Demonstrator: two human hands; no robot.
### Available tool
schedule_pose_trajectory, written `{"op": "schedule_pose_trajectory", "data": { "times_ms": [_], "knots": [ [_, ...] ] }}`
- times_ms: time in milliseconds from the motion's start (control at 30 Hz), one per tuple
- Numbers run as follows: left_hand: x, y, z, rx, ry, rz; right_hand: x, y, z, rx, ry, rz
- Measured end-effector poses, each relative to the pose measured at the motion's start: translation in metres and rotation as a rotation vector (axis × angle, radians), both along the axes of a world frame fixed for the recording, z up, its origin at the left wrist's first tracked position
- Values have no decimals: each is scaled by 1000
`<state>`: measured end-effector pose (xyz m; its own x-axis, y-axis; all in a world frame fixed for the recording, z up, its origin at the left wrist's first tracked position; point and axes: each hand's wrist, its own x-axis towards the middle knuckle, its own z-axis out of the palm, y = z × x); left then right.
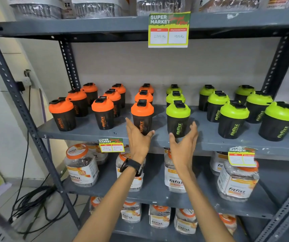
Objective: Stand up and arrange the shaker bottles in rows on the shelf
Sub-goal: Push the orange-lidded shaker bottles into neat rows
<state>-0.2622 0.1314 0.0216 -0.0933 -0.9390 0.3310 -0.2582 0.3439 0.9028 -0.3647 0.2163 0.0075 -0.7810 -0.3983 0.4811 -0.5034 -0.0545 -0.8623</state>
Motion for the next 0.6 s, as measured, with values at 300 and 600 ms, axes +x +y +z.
{"op": "schedule_pose_trajectory", "data": {
  "times_ms": [300,600],
  "knots": [
    [100,9,-40,-292,45,152,88,3,-34,-254,212,147],
    [196,-92,10,-275,83,237,180,-118,35,-56,168,266]
  ]
}}
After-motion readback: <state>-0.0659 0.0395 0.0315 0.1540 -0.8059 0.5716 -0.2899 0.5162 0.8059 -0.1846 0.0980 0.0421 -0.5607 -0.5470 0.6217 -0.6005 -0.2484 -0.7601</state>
